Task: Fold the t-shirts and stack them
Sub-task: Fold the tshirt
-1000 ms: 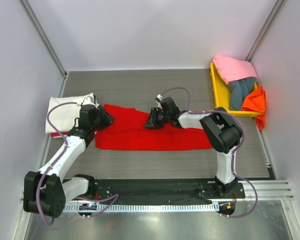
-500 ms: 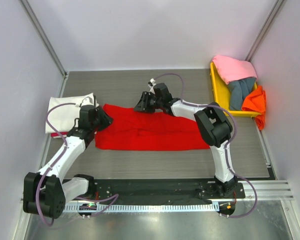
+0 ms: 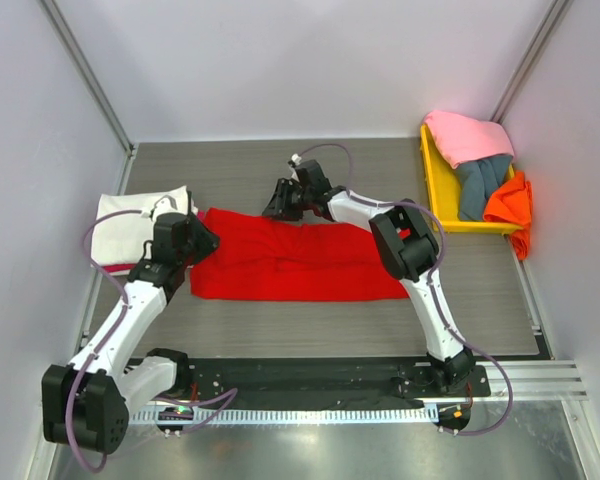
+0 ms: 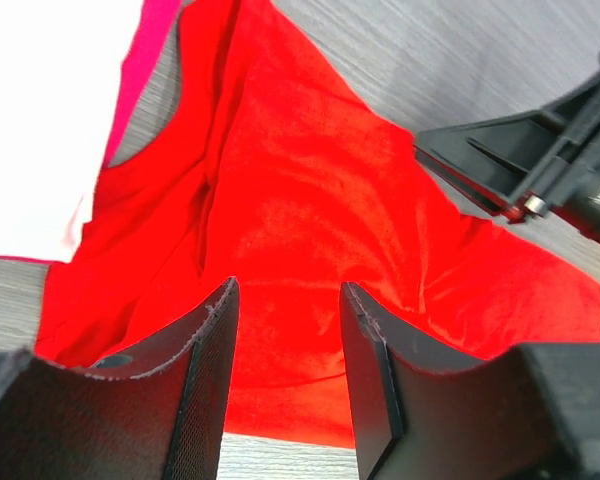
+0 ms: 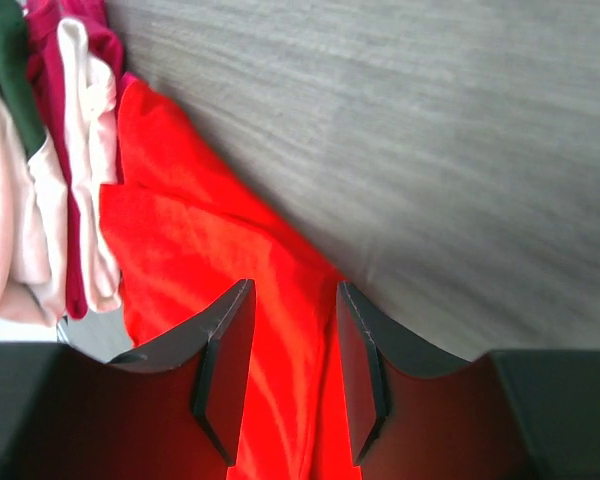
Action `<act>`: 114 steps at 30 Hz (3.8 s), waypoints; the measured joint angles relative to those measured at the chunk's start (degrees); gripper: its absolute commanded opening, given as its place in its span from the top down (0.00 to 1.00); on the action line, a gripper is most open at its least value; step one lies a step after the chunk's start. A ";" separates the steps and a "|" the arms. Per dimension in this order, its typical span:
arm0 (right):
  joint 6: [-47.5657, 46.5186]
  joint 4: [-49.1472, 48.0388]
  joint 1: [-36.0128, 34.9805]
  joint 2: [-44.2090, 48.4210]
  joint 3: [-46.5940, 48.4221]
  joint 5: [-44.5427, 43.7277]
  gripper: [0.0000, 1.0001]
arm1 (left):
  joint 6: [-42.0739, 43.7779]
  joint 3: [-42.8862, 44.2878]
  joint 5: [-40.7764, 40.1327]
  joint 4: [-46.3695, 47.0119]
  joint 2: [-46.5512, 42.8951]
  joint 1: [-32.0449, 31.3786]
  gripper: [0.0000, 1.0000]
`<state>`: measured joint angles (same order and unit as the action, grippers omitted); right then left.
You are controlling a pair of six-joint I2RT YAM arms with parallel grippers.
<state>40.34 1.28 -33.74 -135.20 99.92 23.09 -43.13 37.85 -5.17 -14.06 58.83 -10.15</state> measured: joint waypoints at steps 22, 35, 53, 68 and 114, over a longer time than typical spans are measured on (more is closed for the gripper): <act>0.52 -0.74 0.11 -3.61 4.83 4.42 0.99 | 0.26 0.00 -1.22 -3.54 -2.86 0.00 0.52; 0.76 -9.18 -2.80 14.56 -17.77 9.66 0.97 | 0.31 0.07 -2.71 -4.85 -3.06 0.09 0.48; 3.43 -18.78 -10.58 31.78 -48.72 11.13 0.97 | 0.09 1.57 -0.48 -3.93 4.02 0.55 0.47; 8.50 -23.85 -14.05 36.46 -56.98 3.06 0.64 | 1.77 3.10 10.54 -2.69 10.86 0.55 0.49; -18.23 -8.72 -18.16 37.57 -51.32 -0.83 0.65 | 8.09 -3.61 14.40 1.03 14.73 -6.40 0.76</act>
<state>22.11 -7.44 -51.90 -97.62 48.60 22.26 -35.05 34.24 9.23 -13.04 73.56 -16.56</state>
